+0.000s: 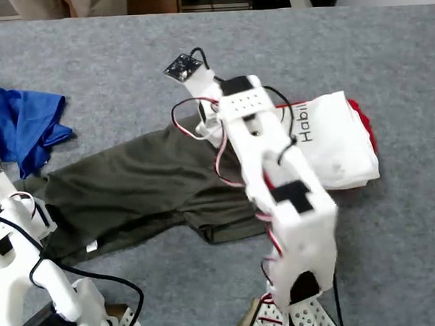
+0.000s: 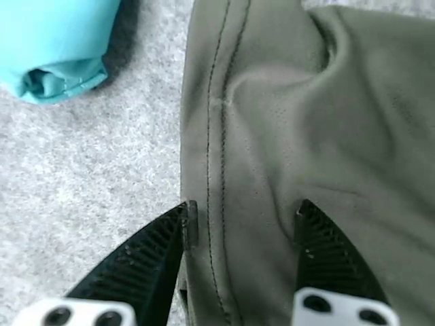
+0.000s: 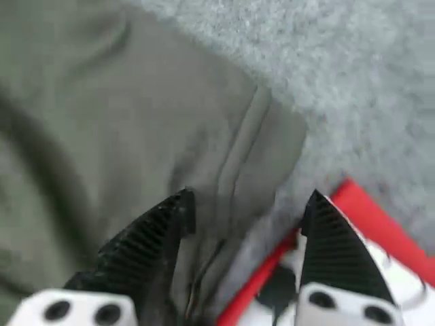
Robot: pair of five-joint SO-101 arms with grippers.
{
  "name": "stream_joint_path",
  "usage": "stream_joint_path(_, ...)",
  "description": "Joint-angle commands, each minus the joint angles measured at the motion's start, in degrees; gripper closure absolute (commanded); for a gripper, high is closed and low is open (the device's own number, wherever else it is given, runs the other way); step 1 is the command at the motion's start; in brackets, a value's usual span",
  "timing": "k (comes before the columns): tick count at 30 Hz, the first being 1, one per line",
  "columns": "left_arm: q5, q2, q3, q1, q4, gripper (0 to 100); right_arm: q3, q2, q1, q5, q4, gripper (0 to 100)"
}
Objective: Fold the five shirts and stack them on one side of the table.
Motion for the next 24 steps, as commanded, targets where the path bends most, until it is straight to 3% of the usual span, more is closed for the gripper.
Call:
stream_joint_path(1,0.3,-1.5,-2.5,0.4,0.4,76,-14.5,9.6,-0.7,-0.3,4.9,73.2)
stream_joint_path(4,0.3,-1.5,-2.5,0.4,0.4,76,-25.1,16.7,0.7,-0.4,9.9,75.5)
stream_joint_path(11,0.2,-1.5,-2.5,0.5,0.4,76,-49.5,28.2,5.0,-0.1,19.3,99.8)
stream_joint_path(19,0.2,-1.5,-2.5,0.5,0.4,76,-69.1,37.8,5.9,8.5,27.8,97.0)
stream_joint_path(24,0.1,-1.5,-2.4,0.5,0.4,76,-75.0,40.8,6.0,11.1,31.1,78.3)
